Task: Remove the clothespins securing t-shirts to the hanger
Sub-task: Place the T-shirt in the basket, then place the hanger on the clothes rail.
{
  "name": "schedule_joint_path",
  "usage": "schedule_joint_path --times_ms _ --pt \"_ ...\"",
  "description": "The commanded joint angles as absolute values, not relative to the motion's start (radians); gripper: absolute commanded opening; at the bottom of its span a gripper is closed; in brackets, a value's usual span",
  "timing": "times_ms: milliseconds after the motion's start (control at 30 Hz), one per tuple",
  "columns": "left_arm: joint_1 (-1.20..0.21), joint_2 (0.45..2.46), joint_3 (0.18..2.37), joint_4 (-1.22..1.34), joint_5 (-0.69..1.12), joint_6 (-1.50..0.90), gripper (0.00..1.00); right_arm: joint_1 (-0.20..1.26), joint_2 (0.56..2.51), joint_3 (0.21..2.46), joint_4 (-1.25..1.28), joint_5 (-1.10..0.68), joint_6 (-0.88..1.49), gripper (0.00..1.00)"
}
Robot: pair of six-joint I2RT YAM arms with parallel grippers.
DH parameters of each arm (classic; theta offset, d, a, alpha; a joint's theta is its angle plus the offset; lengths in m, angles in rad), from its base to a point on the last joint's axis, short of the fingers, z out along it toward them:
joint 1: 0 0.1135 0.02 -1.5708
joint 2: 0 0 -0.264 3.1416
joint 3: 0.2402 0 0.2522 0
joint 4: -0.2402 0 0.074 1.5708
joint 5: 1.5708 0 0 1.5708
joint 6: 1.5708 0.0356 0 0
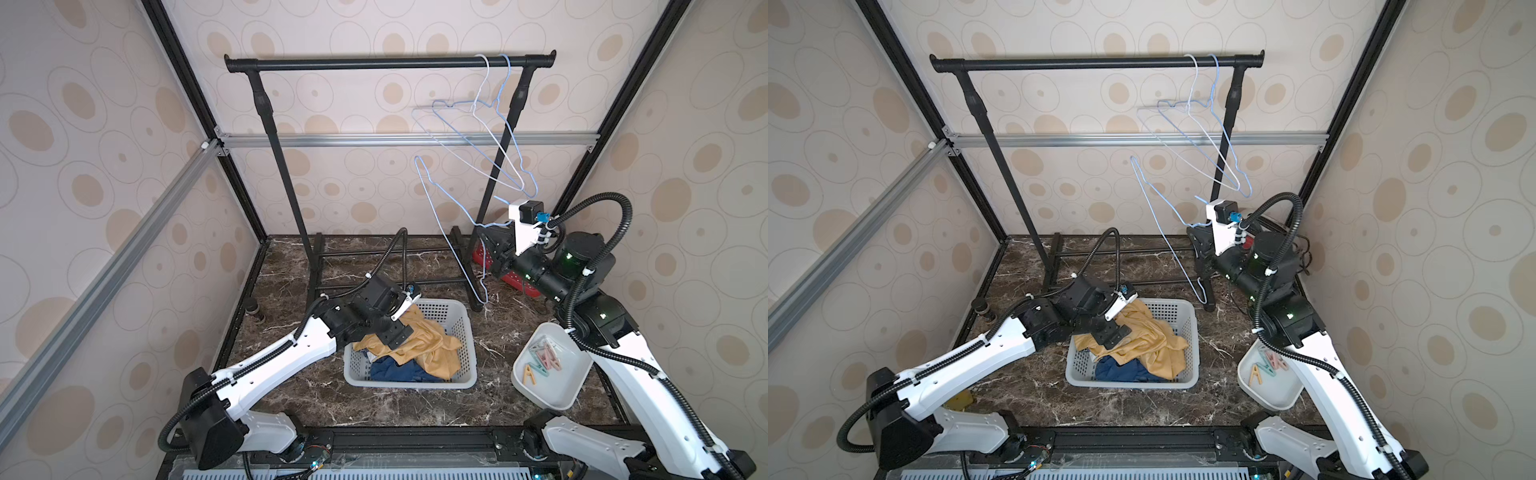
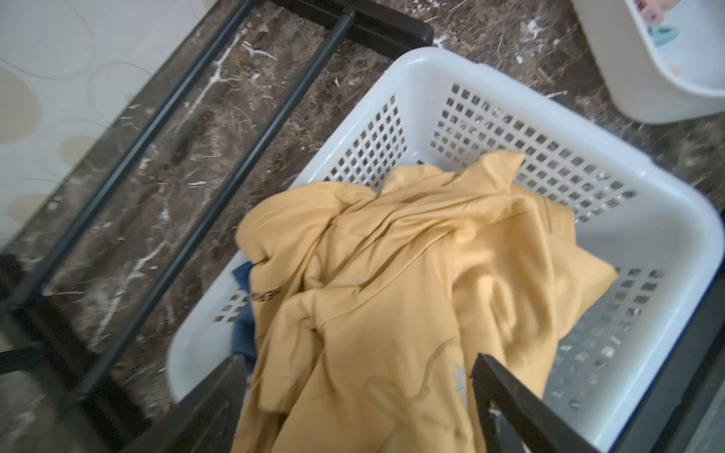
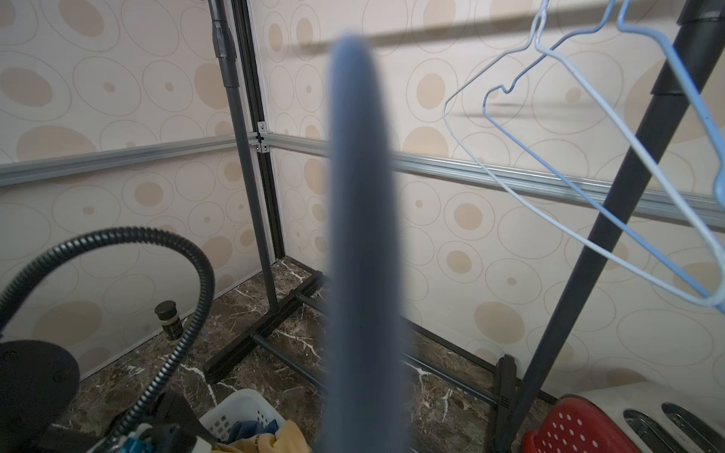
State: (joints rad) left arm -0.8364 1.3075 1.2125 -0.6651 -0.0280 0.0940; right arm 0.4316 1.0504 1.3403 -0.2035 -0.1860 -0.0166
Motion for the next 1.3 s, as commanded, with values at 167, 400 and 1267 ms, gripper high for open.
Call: schedule_joint_path --times_ms 167,400,1267 --pt "-0.833 1.172 1.312 -0.589 -0.255 0.553 0.93 0.429 1.055 1.355 -0.406 -0.181 0.024 0.00" --pt "-0.833 1.171 1.287 -0.283 -0.183 0.891 0.92 0.431 1.059 1.416 -0.566 -0.186 0.049 0.00" --pt "-0.897 1.503 1.346 0.342 0.005 1.276 0.63 0.463 1.027 1.436 -0.674 -0.235 0.132 0.00"
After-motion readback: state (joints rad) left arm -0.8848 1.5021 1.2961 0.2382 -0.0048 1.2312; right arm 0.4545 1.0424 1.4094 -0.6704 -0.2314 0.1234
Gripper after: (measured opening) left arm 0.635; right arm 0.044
